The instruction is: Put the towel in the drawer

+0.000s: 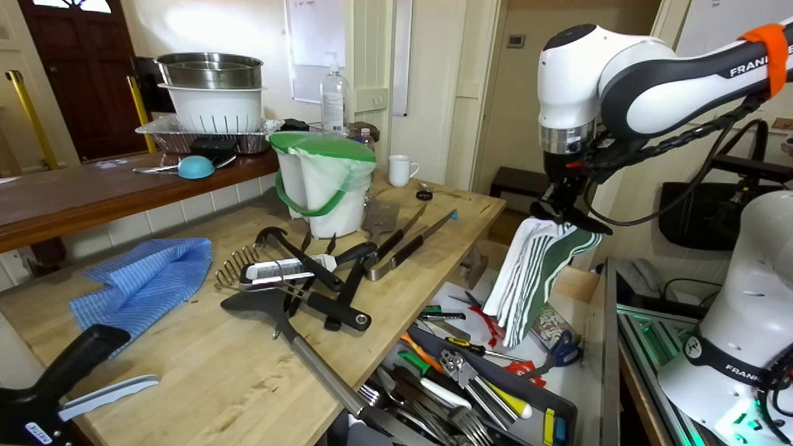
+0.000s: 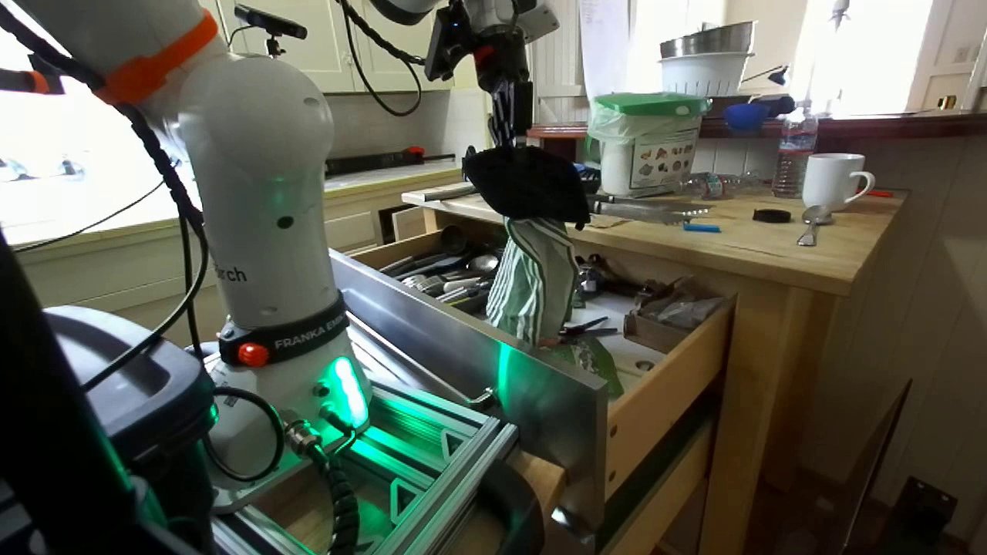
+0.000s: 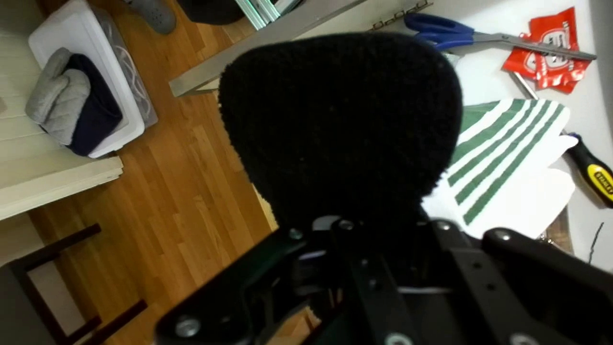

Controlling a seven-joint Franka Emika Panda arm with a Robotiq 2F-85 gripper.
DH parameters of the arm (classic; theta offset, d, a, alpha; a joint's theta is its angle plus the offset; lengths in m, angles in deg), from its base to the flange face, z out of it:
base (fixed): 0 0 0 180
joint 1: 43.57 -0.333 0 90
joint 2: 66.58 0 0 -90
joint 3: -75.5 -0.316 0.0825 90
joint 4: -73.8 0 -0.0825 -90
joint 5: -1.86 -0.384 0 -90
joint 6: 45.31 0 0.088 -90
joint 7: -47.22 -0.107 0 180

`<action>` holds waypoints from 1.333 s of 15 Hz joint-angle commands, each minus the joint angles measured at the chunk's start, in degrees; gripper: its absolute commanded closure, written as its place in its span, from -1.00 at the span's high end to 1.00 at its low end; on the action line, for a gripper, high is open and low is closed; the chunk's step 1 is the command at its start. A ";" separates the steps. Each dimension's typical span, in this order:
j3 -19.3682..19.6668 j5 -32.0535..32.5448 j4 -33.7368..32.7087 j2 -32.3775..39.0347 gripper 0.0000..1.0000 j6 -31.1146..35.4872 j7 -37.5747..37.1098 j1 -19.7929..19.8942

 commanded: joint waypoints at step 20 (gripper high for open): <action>-4.97 20.30 5.28 3.88 -0.52 17.56 -51.69 13.21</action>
